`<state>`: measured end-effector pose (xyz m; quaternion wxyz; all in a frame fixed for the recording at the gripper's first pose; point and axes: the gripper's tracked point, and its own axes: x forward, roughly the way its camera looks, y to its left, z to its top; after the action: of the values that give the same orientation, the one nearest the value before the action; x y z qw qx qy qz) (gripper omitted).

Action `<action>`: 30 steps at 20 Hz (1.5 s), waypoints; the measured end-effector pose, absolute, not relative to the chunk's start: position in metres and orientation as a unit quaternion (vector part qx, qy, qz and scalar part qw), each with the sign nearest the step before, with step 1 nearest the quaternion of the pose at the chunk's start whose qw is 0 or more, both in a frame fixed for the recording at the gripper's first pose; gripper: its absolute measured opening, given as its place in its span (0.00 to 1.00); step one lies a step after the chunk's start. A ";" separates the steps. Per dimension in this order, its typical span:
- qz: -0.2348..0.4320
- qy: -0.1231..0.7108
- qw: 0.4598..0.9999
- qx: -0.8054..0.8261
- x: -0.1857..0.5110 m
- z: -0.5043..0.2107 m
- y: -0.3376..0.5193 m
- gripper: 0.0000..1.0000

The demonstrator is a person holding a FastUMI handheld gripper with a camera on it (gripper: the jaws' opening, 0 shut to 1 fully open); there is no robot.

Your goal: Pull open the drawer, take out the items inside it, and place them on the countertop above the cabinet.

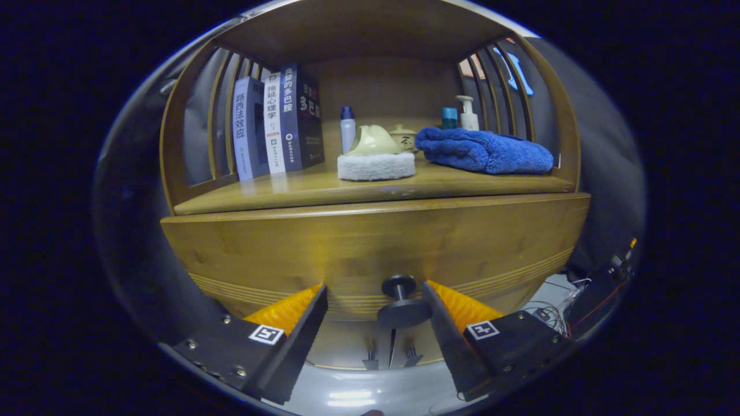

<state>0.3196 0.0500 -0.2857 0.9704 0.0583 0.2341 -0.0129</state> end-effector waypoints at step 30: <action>-0.063 0.104 0.987 0.106 0.247 -0.145 -0.124 0.69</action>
<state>0.2468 -0.1239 -0.1449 0.9869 0.1062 0.1036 -0.0634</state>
